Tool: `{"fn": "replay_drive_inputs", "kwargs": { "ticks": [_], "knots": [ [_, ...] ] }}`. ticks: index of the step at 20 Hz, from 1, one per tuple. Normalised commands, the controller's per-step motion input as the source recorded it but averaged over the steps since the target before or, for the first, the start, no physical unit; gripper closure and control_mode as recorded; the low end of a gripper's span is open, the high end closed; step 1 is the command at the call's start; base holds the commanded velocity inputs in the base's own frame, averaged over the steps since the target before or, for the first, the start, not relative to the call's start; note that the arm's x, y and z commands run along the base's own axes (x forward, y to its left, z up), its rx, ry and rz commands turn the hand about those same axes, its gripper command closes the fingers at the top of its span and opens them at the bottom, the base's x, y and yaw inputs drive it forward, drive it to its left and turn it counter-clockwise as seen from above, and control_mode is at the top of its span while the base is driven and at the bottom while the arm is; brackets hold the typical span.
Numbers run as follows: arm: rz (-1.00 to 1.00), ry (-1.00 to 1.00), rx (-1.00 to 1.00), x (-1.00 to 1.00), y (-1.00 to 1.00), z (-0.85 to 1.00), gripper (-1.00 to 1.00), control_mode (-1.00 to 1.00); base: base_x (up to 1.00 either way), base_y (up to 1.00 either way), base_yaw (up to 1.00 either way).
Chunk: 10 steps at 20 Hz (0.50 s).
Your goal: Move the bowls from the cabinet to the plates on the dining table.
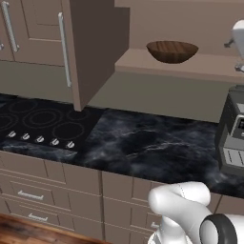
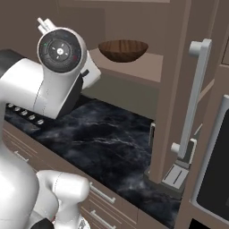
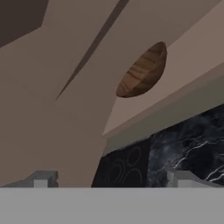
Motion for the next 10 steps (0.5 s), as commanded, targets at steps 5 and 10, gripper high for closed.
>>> {"fn": "replay_drive_inputs", "kwargs": {
  "ticks": [5, 10],
  "knots": [
    [-0.02, -0.01, 0.0, 0.21, 0.04, -0.04, -1.0, -1.0, 0.0, 0.0, 0.0],
    [-0.21, 0.01, 0.0, 0.4, 0.06, -0.28, -1.0, -1.0, 0.0, 0.0, 0.0]
  ]
}}
